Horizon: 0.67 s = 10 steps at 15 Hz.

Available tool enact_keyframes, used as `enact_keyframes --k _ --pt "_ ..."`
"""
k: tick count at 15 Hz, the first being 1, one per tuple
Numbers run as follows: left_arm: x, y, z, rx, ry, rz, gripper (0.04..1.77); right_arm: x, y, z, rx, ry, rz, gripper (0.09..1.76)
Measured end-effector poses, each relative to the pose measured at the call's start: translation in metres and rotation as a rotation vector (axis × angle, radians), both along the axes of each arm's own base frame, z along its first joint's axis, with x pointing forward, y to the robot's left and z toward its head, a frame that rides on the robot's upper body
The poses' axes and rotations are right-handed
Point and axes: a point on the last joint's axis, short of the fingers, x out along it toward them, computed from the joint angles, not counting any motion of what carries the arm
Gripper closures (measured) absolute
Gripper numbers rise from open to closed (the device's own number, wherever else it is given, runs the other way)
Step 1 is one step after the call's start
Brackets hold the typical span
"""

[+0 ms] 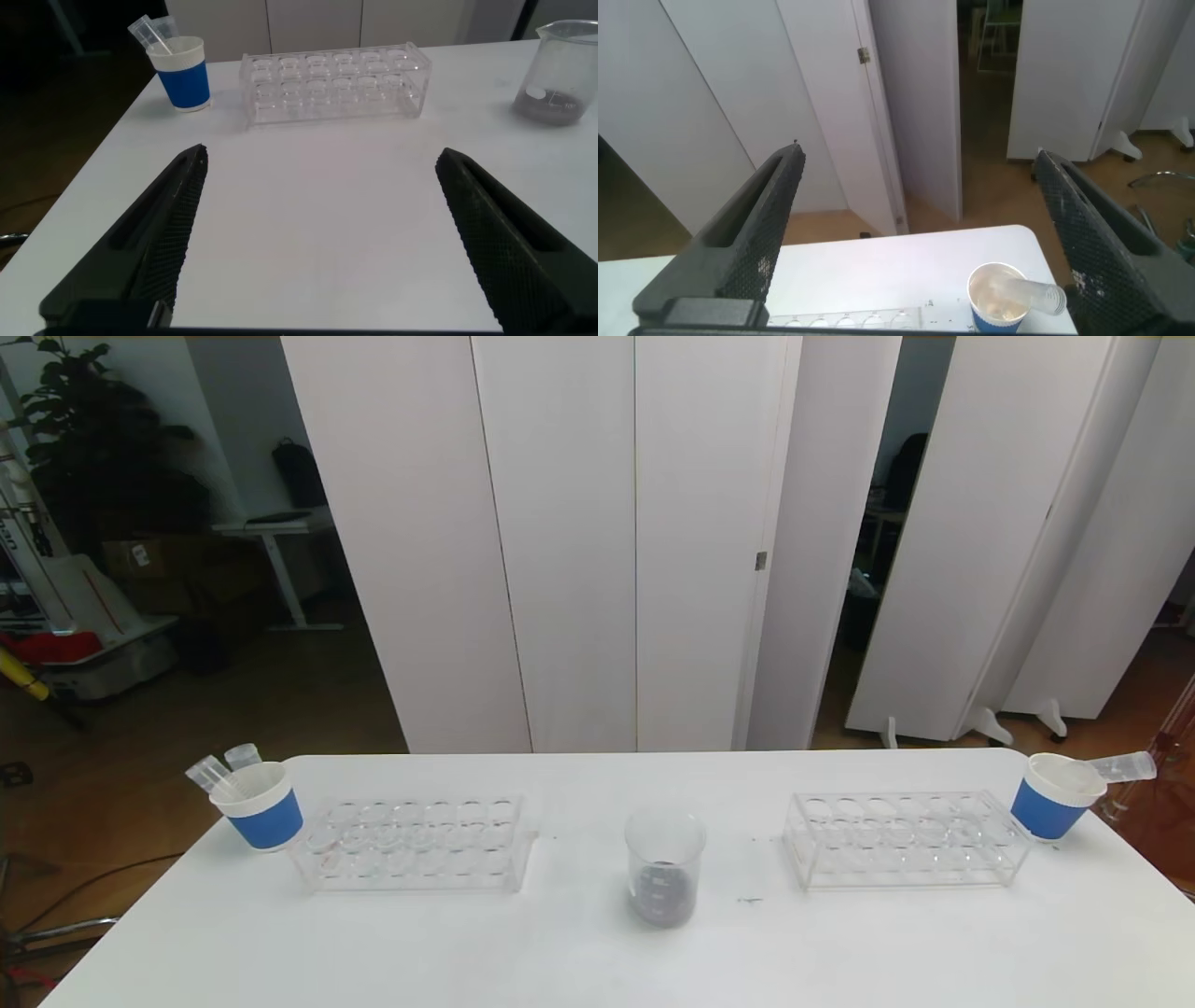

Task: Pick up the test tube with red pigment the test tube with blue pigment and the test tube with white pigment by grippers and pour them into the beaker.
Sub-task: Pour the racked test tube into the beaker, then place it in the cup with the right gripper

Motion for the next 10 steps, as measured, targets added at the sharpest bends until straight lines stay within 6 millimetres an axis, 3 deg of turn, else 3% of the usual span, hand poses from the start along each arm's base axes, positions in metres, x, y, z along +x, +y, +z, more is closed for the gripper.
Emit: enact_keyframes --k 3,6,10 --pt "0.000 0.000 0.000 0.000 0.000 0.000 0.07 -0.047 0.038 0.015 -0.008 0.051 0.072 0.10" --pt "0.000 0.000 0.000 0.000 0.000 0.000 0.07 -0.109 0.070 0.017 -0.042 0.096 0.092 0.10" --pt "0.000 0.000 0.000 0.000 0.000 0.000 0.07 -0.184 0.082 -0.001 -0.064 0.140 0.013 0.10"
